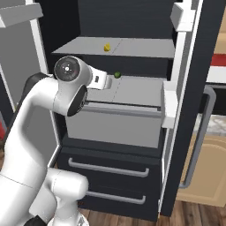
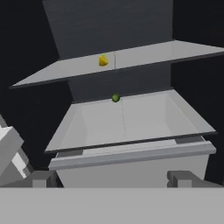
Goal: Take the lemon wedge from the fridge and place it on the plate with fish on the dining counter.
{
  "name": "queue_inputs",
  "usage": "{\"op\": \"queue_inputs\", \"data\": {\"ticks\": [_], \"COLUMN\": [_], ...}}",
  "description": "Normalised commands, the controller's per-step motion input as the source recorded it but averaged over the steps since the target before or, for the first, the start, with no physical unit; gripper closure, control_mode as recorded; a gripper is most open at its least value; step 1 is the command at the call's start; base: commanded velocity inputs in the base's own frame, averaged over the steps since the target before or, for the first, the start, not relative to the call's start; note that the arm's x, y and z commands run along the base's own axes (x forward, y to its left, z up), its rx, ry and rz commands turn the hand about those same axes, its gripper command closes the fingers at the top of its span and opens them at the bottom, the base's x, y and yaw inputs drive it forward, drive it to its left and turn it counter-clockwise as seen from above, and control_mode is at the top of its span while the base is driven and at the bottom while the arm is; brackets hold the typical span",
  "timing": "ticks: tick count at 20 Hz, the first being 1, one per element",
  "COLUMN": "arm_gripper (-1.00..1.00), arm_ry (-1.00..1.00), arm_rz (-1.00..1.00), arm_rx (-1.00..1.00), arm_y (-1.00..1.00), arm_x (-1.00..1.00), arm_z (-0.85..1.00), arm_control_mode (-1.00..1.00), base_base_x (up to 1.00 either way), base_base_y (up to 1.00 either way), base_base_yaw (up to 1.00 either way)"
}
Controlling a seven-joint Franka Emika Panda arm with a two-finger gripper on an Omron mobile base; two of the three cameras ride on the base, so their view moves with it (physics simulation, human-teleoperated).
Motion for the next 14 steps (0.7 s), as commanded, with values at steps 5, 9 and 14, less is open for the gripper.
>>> {"op": "queue_inputs", "data": {"ticks": [5,9,14], "arm_gripper": [-1.00,-1.00,-1.00], "arm_ry": [0.00,0.00,0.00], "arm_rz": [0.00,0.00,0.00], "arm_rx": [0.00,0.00,0.00], "arm_y": [0.00,0.00,0.00], "arm_x": [0.00,0.00,0.00], "arm_z": [0.00,0.00,0.00], "arm_control_mode": [1.00,1.00,1.00], "base_base_x": [0.58,0.62,0.73], "base_base_y": [-0.11,-0.10,-0.09], "base_base_yaw": [-0.03,-0.04,-0.06]}}
